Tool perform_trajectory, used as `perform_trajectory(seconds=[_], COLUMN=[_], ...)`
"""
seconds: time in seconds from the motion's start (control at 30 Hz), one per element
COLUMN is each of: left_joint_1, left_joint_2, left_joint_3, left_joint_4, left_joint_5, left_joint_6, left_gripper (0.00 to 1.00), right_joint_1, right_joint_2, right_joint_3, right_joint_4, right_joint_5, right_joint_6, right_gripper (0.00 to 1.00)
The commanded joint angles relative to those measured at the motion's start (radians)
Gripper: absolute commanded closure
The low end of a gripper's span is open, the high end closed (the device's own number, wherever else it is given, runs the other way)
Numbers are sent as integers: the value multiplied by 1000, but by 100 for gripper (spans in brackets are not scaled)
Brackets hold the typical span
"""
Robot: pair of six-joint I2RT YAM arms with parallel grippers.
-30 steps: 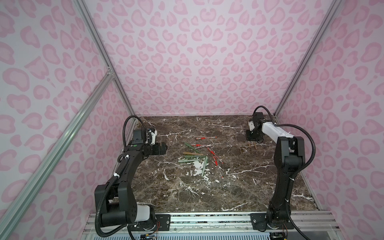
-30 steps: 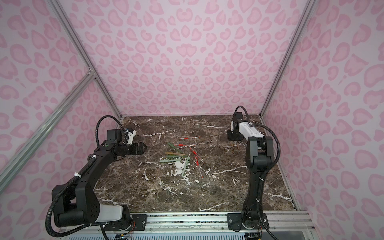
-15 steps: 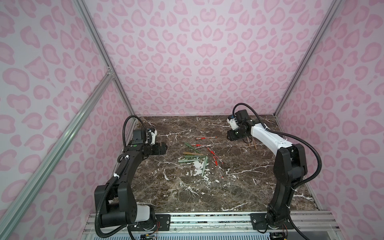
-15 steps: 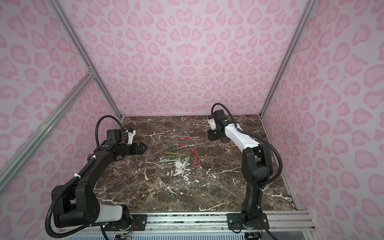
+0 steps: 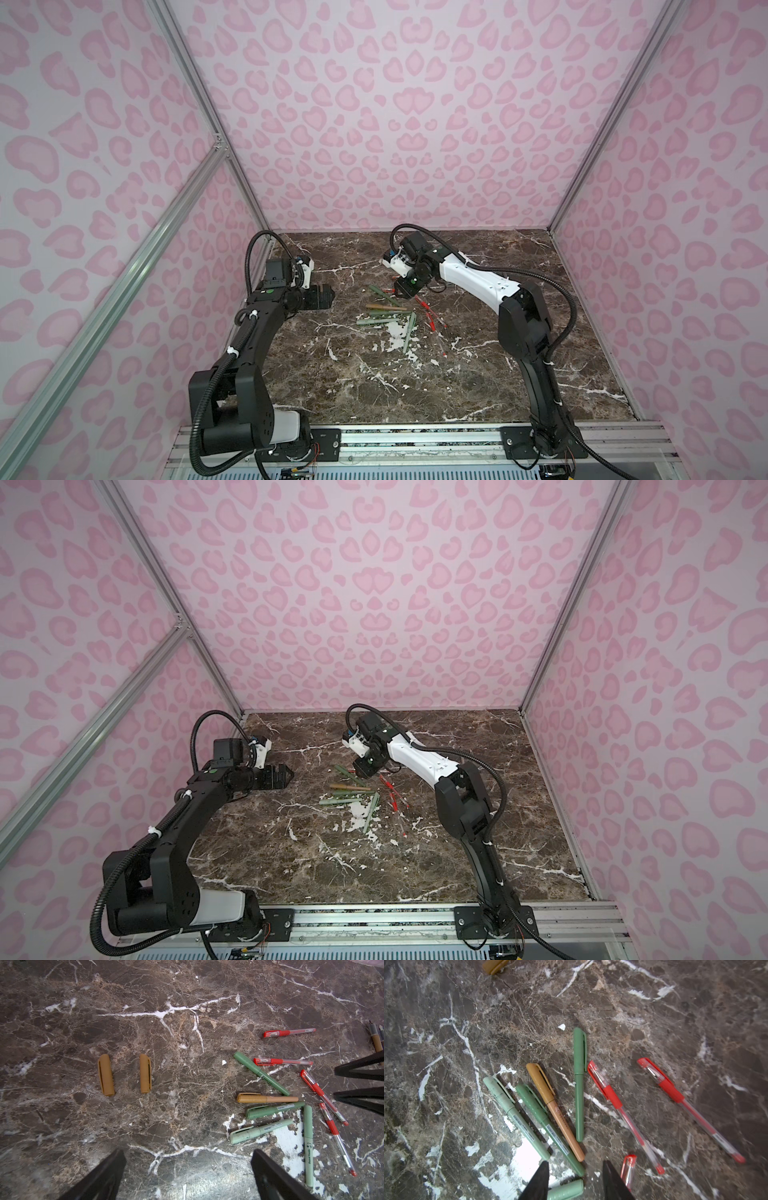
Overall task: Open the pen caps
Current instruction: 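Move the right gripper to the pile and grasp a third tan marker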
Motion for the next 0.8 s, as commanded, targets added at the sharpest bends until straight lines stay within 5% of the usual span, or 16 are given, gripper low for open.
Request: perform_trajectory(seconds=[0.0,0.77], left_joint_1=[2,1], left_joint_2=[-7,5], left_joint_3=[11,12], left_joint_4=[4,5], left_joint_5=[3,8], left_joint_6=[9,7], left_gripper=[2,2], right_joint_1=[25,61], right_joint_2=[44,219], right_joint_3=[65,146], right_joint_4=[-44,-25], right_joint_5=[7,1], right_joint_6=[-6,42], right_gripper=[58,74])
